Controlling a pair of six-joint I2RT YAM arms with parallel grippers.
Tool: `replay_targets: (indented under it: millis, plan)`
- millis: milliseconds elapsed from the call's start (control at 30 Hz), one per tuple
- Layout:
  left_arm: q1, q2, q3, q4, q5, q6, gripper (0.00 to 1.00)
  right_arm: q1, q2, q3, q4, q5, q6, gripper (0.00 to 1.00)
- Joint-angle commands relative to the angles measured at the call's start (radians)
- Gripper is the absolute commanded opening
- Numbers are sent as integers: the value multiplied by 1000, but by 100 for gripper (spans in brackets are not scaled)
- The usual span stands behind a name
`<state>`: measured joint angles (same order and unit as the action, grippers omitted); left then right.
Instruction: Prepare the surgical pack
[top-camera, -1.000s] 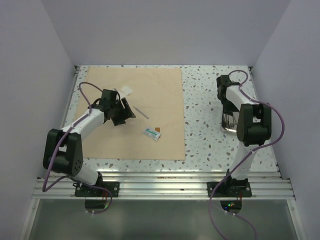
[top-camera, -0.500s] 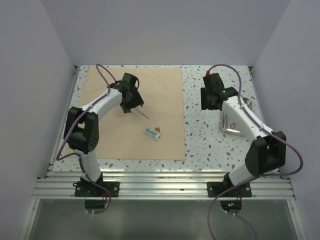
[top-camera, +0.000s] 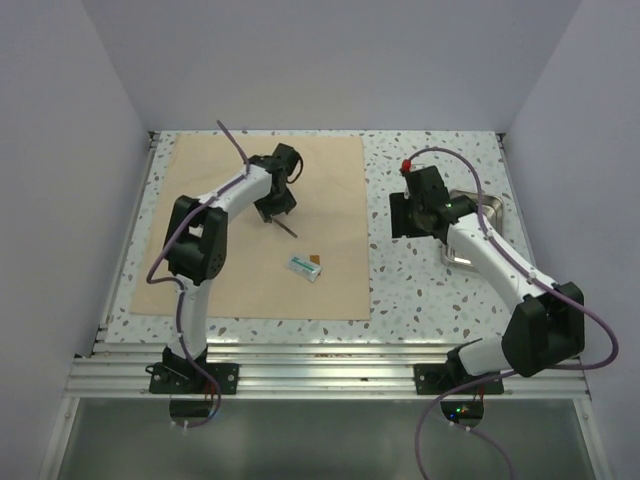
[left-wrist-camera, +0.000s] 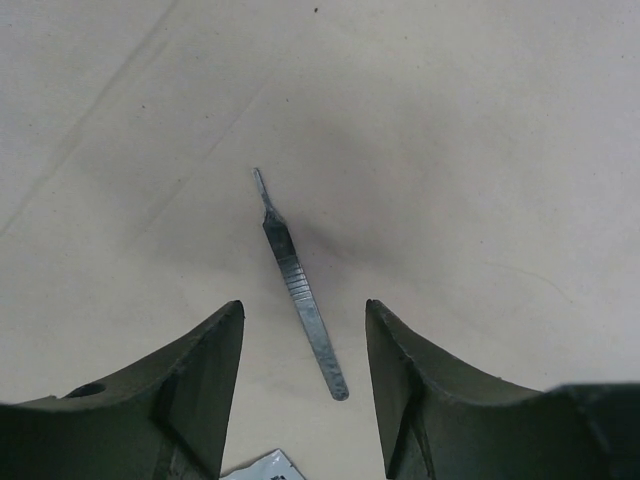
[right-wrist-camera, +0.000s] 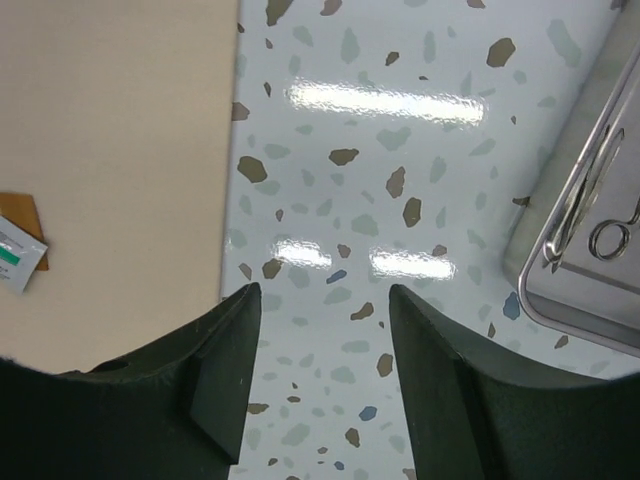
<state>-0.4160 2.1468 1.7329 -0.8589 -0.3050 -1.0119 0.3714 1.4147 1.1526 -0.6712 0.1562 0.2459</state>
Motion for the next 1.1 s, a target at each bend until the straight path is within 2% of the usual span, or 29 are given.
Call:
replay_targets:
  millis: [0, 233, 367, 433, 1067]
  plan:
    - [5, 30, 82, -51, -86, -40, 54, 9, -36, 2, 59, -61, 12, 58]
    - [9, 70, 120, -61, -144, -48, 46, 15, -31, -24, 84, -81, 13, 58]
    - [29, 99, 148, -54, -140, -28, 36, 18, -31, -25, 87, -83, 13, 58]
    - [45, 104, 148, -46, -131, -14, 34, 18, -37, -28, 90, -83, 10, 58]
    - [85, 148, 142, 9, -62, 19, 33, 24, -20, -30, 102, -84, 4, 58]
